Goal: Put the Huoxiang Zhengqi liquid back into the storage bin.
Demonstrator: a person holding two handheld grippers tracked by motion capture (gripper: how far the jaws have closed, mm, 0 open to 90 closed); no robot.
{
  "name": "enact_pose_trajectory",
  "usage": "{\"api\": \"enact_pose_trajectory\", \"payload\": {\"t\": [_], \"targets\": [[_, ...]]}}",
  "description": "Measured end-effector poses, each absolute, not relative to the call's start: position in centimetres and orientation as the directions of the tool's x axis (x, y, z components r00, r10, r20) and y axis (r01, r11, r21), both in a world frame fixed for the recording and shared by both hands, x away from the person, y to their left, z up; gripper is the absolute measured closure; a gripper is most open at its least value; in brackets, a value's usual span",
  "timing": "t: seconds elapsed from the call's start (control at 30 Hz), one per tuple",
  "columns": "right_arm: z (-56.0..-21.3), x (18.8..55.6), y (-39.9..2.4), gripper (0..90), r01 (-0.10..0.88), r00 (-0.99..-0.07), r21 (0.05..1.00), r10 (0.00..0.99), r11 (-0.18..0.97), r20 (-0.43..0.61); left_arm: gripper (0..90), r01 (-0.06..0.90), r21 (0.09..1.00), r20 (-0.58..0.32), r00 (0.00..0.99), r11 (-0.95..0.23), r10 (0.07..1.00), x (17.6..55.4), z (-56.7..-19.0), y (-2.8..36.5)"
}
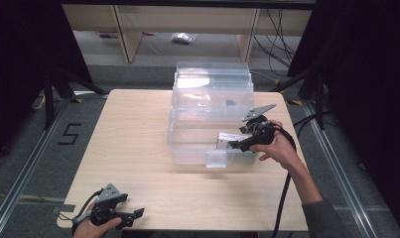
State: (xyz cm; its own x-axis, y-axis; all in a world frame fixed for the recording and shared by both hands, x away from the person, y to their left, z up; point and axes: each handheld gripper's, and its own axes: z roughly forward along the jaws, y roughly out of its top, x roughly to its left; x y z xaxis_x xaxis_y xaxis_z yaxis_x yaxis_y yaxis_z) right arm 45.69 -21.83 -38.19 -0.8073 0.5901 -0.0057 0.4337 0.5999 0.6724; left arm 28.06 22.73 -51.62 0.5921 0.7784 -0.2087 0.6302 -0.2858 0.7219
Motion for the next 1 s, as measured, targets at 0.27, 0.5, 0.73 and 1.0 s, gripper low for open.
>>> {"api": "enact_pose_trajectory", "payload": {"t": [0.27, 0.5, 0.73, 1.0], "targets": [[-38.4, 44.8, -21.5, 28.6, 0.456, -0.789, 0.695, 0.614, 0.556, 0.026, 14.8, 0.628, 0.725, -0.21, 0.592, -0.282, 0.778, 28.0, -51.6, 22.7], [-38.3, 44.0, -21.2, 28.6, 0.442, -0.803, 0.704, 0.595, 0.557, 0.034, 14.8, 0.627, 0.72, -0.201, 0.6, -0.299, 0.774, 28.1, -51.6, 22.8], [-38.7, 43.5, -20.8, 28.6, 0.433, -0.803, 0.713, 0.595, 0.552, 0.028, 14.8, 0.628, 0.725, -0.211, 0.593, -0.282, 0.777, 28.0, -51.5, 22.7], [-38.6, 42.9, -20.9, 28.2, 0.449, -0.793, 0.71, 0.608, 0.543, 0.038, 14.8, 0.622, 0.733, -0.208, 0.589, -0.275, 0.781, 27.9, -51.6, 22.7]]}}
